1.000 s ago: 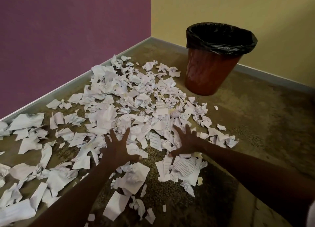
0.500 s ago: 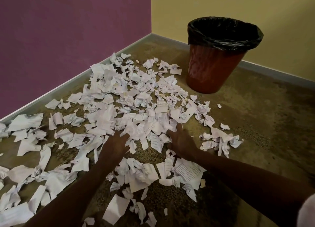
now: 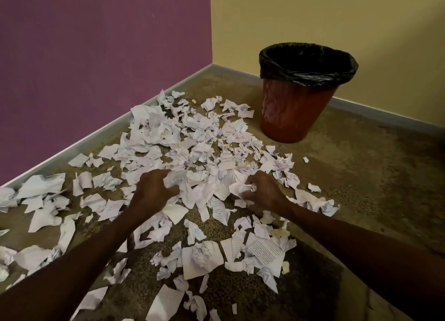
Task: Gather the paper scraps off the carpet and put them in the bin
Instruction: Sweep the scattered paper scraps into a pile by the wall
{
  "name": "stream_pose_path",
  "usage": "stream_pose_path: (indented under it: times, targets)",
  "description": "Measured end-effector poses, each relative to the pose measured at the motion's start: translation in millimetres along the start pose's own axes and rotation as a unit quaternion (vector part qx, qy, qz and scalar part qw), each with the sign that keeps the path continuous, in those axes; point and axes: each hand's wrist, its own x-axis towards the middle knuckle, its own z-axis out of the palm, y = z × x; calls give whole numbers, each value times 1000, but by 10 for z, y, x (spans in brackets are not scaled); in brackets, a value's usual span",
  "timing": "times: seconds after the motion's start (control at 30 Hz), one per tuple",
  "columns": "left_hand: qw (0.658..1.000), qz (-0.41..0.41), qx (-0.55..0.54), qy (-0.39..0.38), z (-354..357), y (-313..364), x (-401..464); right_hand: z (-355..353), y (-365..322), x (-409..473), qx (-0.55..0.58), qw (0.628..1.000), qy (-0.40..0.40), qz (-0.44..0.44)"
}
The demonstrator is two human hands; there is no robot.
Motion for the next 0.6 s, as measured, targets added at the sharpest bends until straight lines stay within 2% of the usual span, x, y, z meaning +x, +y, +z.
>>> stream_pose_path:
  times: [0.1, 0.2, 0.3, 0.4, 0.6]
  targets:
    - [999, -35, -37, 18, -178, 200, 18, -146, -160, -1, 57, 998, 27, 29]
    - [990, -80, -105, 43, -256, 317, 73, -330, -337, -1, 163, 983, 55, 62]
    - [970, -122, -203, 59, -288, 451, 159, -543, -470, 25, 258, 961, 62, 81]
    - [947, -162, -273, 61, -307, 634, 274, -754, -534, 87, 298, 947, 83, 85]
    - [908, -160, -381, 63, -360, 1155, 585, -1219, -652, 230, 368, 918, 136, 64]
